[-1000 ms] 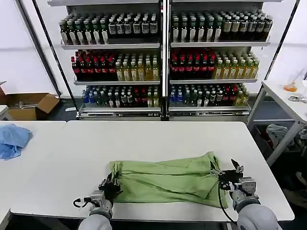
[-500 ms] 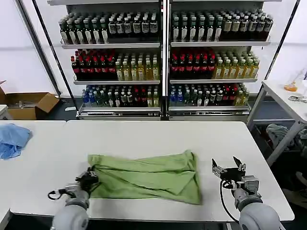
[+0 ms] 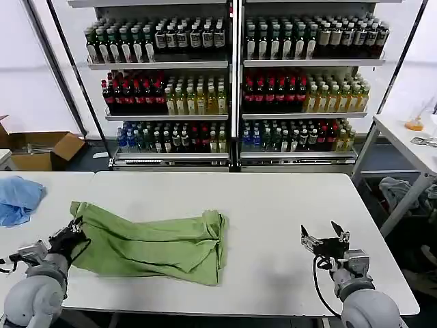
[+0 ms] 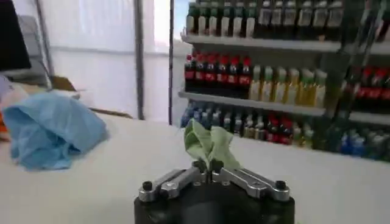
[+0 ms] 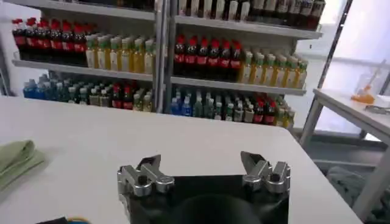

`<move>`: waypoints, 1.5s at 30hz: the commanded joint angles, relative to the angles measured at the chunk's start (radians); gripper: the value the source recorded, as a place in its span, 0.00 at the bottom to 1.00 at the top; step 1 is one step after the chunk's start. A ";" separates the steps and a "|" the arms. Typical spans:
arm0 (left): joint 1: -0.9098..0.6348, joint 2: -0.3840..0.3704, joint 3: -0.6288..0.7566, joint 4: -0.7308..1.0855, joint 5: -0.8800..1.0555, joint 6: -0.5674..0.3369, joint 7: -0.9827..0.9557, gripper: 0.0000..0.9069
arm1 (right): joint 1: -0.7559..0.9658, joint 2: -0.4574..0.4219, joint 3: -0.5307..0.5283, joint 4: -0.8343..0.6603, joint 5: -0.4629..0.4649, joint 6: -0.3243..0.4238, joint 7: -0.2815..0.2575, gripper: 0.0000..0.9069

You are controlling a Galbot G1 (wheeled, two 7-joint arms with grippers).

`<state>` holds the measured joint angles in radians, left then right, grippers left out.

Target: Fold and organize the clothes.

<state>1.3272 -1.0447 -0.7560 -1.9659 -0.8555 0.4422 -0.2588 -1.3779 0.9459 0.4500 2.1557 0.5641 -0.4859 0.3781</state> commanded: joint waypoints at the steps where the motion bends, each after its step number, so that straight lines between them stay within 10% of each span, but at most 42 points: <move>1: -0.006 -0.087 0.064 -0.202 -0.429 0.043 0.021 0.02 | -0.008 0.000 0.003 0.003 -0.001 0.001 0.000 1.00; 24: -0.208 -0.287 0.510 0.076 -0.270 -0.012 -0.070 0.02 | -0.031 0.006 0.023 0.008 -0.007 0.005 -0.004 1.00; 27: -0.223 -0.287 0.540 0.097 -0.203 -0.006 -0.057 1.00 | -0.022 0.003 0.017 0.002 -0.006 0.005 -0.005 1.00; 45: -0.169 -0.220 0.479 -0.047 -0.050 -0.045 0.087 1.00 | 0.048 -0.003 -0.031 -0.035 0.001 0.004 -0.006 1.00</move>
<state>1.1188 -1.2925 -0.2345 -1.9454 -0.9718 0.4068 -0.2138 -1.3442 0.9433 0.4246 2.1235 0.5651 -0.4822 0.3721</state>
